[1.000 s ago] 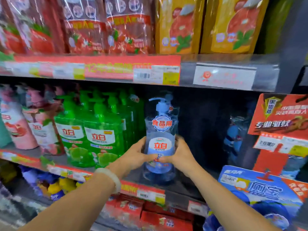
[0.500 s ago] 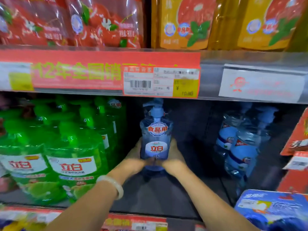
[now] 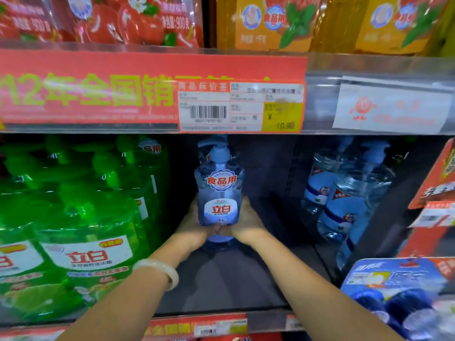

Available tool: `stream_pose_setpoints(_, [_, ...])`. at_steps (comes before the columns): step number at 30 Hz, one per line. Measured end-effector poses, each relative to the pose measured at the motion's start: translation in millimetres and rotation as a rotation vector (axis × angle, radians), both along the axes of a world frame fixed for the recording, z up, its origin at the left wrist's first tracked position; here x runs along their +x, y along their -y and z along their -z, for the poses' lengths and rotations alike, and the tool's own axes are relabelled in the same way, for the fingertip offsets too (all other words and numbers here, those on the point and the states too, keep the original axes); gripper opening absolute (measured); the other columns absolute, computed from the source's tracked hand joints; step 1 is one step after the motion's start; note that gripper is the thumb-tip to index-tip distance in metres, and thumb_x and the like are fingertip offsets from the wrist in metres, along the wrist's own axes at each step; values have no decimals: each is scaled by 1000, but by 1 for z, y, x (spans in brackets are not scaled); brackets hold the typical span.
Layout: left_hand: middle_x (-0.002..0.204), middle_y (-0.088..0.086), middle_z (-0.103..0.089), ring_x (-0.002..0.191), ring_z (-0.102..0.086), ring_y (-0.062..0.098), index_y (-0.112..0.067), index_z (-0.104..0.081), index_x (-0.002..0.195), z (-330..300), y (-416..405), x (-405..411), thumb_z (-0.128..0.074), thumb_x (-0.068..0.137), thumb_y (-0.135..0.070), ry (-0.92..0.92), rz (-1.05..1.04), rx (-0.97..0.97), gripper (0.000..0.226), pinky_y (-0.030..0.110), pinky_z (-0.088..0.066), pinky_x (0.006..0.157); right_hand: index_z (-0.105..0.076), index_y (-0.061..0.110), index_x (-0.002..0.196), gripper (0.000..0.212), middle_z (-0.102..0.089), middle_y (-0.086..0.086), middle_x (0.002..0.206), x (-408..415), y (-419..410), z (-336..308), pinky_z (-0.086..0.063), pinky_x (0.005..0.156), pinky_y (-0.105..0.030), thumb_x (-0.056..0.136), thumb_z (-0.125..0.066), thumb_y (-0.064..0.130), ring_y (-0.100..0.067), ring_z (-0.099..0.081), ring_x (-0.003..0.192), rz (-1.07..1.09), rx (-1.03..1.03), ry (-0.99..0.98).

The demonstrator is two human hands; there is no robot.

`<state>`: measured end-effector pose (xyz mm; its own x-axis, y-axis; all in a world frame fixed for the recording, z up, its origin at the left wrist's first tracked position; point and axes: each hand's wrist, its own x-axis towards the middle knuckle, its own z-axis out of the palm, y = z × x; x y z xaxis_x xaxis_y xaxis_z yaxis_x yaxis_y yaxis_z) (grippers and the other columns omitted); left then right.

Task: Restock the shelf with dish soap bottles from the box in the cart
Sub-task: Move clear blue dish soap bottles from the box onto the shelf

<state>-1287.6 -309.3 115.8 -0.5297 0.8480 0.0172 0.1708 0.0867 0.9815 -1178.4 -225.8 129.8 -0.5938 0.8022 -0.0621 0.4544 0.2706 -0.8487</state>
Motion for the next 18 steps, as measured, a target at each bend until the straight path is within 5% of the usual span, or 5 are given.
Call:
stream_pose_setpoints(3, [129, 5, -55, 118, -54, 23, -18, -36, 137, -3, 1, 2, -74, 73, 1, 10, -28, -16, 77, 44, -42, 105, -24, 21, 142, 93, -53, -1, 133, -1, 3, -1, -42, 97, -25, 68, -81, 19, -19, -52, 119, 9, 7, 2])
stream_pose_setpoints(8, [129, 10, -57, 115, -55, 24, -11, -44, 131, -1, 7, 12, -72, 77, -5, -47, -157, -85, 62, 34, -45, 99, -30, 16, 136, 89, -51, -4, 134, -1, 9, -3, -44, 99, -29, 65, -83, 16, -22, -52, 121, 79, -44, 32])
stream_pose_setpoints(13, [125, 16, -56, 114, -54, 31, -6, -47, 125, 1, 28, 20, -62, 84, -12, -326, -159, -324, 44, 36, -47, 94, -35, 6, 133, 82, -47, -14, 132, 13, 34, 11, -45, 97, -32, 67, -82, 16, -28, -50, 121, 178, 22, 47])
stream_pose_setpoints(18, [132, 17, -46, 124, -44, 30, -10, -37, 137, 7, 50, 39, -56, 85, -8, -596, 42, -394, 55, 35, -37, 104, -39, 9, 133, 67, -44, -14, 133, 30, 65, 22, -40, 103, -35, 76, -73, 15, -28, -43, 126, 104, 186, 145])
